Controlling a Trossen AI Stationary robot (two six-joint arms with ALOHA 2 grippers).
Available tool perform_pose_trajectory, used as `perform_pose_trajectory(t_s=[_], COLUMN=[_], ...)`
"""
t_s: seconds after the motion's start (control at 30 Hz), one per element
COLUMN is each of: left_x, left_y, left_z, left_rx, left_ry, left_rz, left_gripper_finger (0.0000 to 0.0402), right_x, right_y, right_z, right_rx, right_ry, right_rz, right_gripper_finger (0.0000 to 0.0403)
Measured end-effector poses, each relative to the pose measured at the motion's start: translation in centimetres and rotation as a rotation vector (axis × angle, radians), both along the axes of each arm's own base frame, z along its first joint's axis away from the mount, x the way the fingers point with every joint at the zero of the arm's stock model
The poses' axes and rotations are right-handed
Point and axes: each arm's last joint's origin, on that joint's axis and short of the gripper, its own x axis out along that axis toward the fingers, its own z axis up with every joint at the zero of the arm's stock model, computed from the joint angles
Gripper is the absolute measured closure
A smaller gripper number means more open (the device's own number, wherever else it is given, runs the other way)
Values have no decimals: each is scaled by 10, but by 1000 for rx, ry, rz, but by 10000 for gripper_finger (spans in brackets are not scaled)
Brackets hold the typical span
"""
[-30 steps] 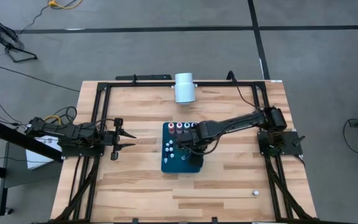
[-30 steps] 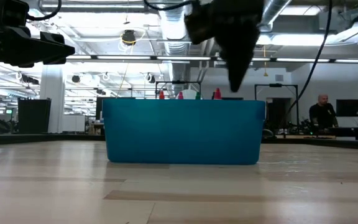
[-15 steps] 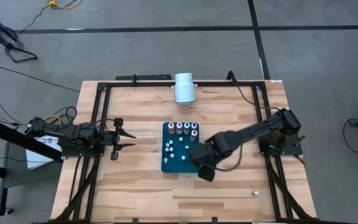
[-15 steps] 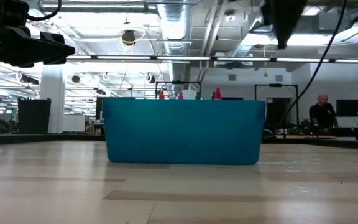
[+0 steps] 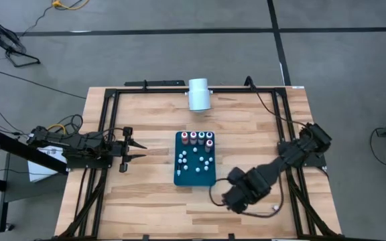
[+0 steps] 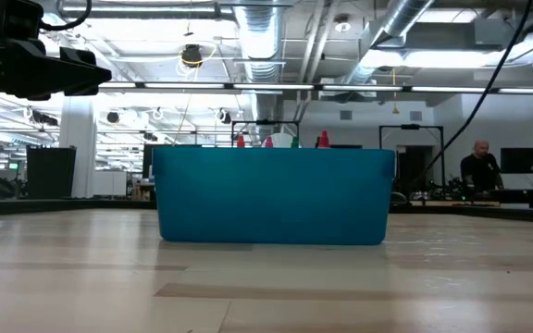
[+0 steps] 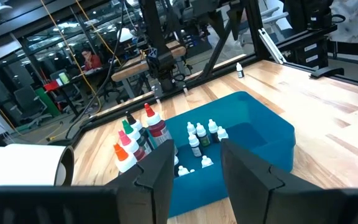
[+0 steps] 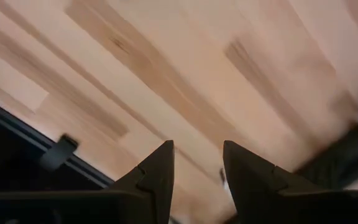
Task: Pick & Place food coloring
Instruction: Put the small black food coloring bottle into the blue bin
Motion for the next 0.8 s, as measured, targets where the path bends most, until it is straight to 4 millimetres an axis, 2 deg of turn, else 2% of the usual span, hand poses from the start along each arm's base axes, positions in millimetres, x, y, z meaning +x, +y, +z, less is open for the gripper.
perform_pose_trajectory(t_s=[0.27, 0.47, 0.8], left_x=[0, 0, 0], left_y=[0, 0, 0], left_z=[0, 0, 0], left_rx=[1, 1, 1], left_ry=[0, 0, 0], left_rz=[0, 0, 0], left_gripper_finger=[278, 278, 278], right_x=[-35, -52, -71], right_y=[29, 45, 56], right_z=[1, 1, -25], right_rx=[-19, -33, -65], right_ry=[144, 180, 258], right_rz=[-161, -242, -293], right_gripper_finger=[273, 273, 273])
